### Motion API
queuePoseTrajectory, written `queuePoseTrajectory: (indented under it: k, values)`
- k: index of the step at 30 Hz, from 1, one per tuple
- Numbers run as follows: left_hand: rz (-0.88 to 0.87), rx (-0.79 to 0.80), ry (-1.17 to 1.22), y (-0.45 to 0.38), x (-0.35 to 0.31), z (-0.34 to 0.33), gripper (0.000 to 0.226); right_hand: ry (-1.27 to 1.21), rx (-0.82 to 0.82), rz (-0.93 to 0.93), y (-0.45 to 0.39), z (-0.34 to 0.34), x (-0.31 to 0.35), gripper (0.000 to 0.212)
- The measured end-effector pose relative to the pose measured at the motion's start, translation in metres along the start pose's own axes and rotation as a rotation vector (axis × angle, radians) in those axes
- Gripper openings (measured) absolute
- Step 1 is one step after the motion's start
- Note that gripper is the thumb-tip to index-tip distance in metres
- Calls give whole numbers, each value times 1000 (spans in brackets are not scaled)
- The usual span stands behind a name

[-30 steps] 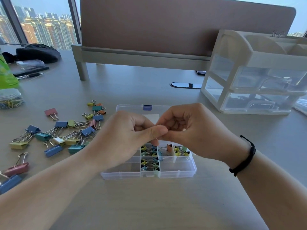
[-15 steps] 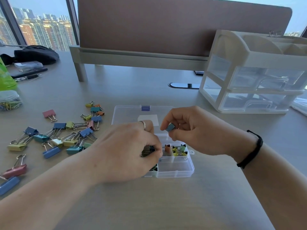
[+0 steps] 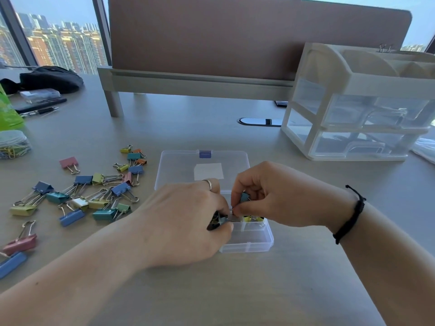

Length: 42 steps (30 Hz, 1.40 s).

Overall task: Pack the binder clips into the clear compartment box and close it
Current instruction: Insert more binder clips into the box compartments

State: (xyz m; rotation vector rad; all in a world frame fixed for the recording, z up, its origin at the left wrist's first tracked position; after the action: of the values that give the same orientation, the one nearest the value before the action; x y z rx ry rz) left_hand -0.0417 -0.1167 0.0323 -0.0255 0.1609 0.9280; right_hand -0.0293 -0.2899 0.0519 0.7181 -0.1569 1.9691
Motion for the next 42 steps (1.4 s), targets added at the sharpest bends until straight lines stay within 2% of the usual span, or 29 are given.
queuePoseTrajectory:
  k: [4,11,15,19,22,25,30,36,39,42]
  values:
    - [1,4,21,-1,0,0,28,15,-8,-11,-1,-4,2,11]
    - [-9,-13,48,-2,3,-2,23,34,-12,-15,-4,-4,2,10]
    - [-31,-26,65,-2,4,-2,21,-13,-59,-12,1,4,-2,4]
    - [-50,-41,112,0,5,-2,19,-81,-97,1,4,11,-2,16]
    - [-51,-45,132,1,7,-1,17,-110,-81,22,3,9,0,14]
    - [-51,-42,136,1,7,-1,15,-38,-70,-22,3,9,-2,9]
    - [-41,-43,170,1,8,-1,16,93,-43,-125,3,5,-3,23]
    - [-23,-41,166,1,9,-1,13,5,-44,-99,0,3,1,11]
    - [-22,-31,175,1,9,-1,13,-81,-123,-70,0,6,1,8]
    - [-12,-27,229,3,9,1,19,-187,-232,-46,1,11,0,15]
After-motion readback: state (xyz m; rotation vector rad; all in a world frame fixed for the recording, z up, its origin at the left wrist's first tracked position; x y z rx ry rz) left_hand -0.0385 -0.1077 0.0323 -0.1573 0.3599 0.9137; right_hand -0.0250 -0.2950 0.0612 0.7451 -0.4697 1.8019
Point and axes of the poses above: each hand's wrist, its own y-axis away from the middle knuckle, its own z-axis out of the back of the hand, x = y × z, the point moved 2 cm from there along -y, towards the middle knuckle, and after that the axes turned 10 degrees about x, right-handed, at the moved point
